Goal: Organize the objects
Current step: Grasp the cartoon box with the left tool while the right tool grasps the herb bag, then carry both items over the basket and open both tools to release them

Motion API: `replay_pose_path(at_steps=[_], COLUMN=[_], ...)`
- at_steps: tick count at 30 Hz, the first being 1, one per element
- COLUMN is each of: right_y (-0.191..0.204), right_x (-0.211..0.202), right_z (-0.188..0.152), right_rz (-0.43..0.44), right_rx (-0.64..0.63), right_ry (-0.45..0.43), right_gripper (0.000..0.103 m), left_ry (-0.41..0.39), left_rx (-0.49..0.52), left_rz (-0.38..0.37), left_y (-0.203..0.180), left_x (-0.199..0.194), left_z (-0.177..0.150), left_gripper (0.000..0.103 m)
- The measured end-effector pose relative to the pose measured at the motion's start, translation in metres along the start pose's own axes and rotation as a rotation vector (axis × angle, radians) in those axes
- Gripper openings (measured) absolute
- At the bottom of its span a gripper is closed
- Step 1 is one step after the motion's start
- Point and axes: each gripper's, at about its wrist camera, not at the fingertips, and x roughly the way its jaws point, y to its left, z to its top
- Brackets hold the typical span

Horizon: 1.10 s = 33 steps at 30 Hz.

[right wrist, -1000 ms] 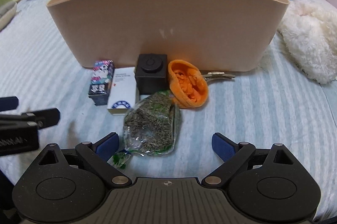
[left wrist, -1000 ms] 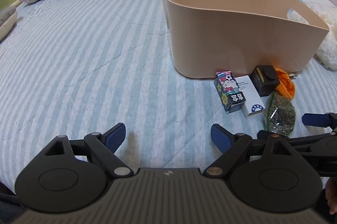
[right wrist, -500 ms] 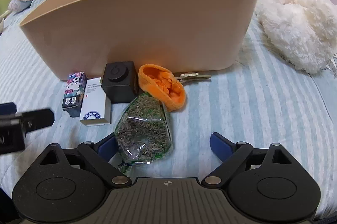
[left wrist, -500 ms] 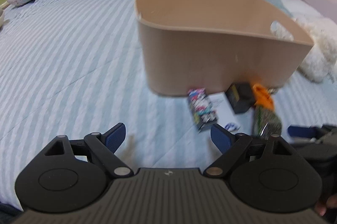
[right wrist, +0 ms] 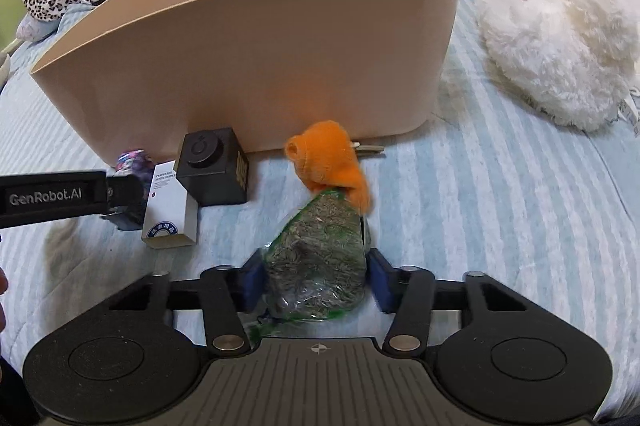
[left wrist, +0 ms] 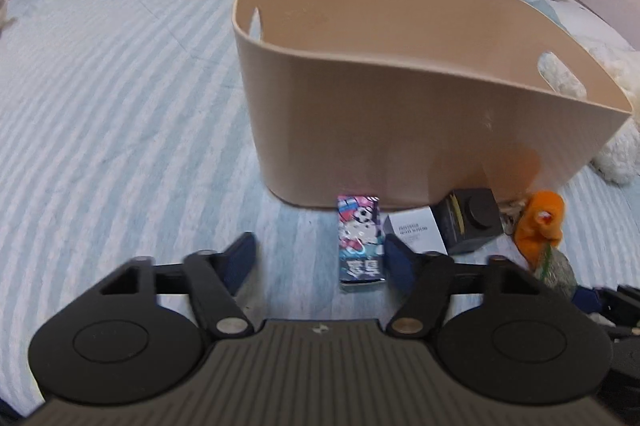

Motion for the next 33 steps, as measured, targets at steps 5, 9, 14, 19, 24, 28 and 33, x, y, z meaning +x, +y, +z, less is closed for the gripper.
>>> replay_pose_path(at_steps=[5,9,14,19,24,28,33], right_y=[0.003,-0.001,0.0,0.002,0.001,-0.002,-0.006], right_x=[-0.004,-0.011,-0.022,-0.035,-0.051,-0.068,-0.086], right_z=[0.0,0.003,0.004,0.006,0.01,0.016,0.03], right_rz=[0.021,0.079,0.137,0.147,0.15,0.15,0.16], right_rx=[-0.007,0.021,0.018,0.004,0.013,0.012,0.012], right_ry=[-0.002,0.012,0.0,-0.027,-0.064,-0.119,-0.191], right_gripper=[0.045,0.044,0.044,0.044,0.044,0.044,0.044], left_ry=[0.006,0.01,0.009,-0.034,-0.082,-0.105,-0.15], left_rx=[0.038,0.039,0.07,0.085,0.076,0.069,0.086], left_rz=[0.006,-0.027,-0.054,-0.081,-0.09,-0.108,-0.118], left_y=[0.002,0.006,0.003,-0.003,-0.006,-0.006,-0.012], left_x=[0.003,-0.003,-0.019,-0.046,-0.071,-0.09,-0.11], left_z=[-0.004,-0.005,-0.008,-0.009,-0.008,-0.007,0.0], left_gripper=[0.025,0.024,0.024,0.024,0.024,0.024,0.024])
